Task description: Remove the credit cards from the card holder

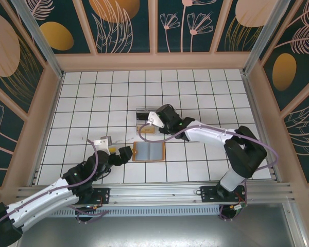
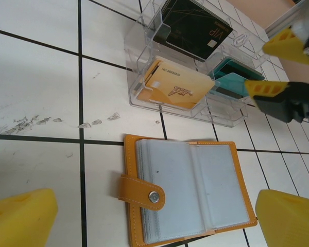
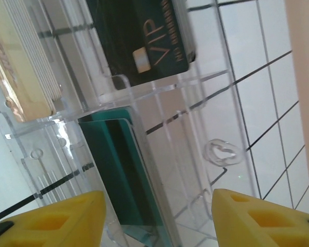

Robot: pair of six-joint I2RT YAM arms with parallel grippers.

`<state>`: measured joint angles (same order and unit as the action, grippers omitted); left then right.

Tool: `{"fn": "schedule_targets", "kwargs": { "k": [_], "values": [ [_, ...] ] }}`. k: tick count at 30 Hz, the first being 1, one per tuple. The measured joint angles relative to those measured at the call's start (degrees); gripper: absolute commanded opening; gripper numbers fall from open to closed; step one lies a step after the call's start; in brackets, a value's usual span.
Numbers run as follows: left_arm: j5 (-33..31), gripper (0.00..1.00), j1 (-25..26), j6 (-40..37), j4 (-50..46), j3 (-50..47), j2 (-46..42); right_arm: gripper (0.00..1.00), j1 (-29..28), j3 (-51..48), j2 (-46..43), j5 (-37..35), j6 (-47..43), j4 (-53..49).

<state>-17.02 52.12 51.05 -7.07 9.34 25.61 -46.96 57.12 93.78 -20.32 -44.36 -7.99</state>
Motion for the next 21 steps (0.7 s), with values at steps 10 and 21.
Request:
{"fn": "schedule_targets", "kwargs": {
  "k": [10,21],
  "values": [
    [0.0,0.99,0.0,0.0,0.0,0.0,0.0,0.58,1.2,0.9,1.9,-4.7,0.8,1.6],
    [0.5,0.99,0.0,0.1,0.5,-0.4,0.1,0.58,1.5,1.0,1.3,-5.1,3.8,1.4]
  ]
}}
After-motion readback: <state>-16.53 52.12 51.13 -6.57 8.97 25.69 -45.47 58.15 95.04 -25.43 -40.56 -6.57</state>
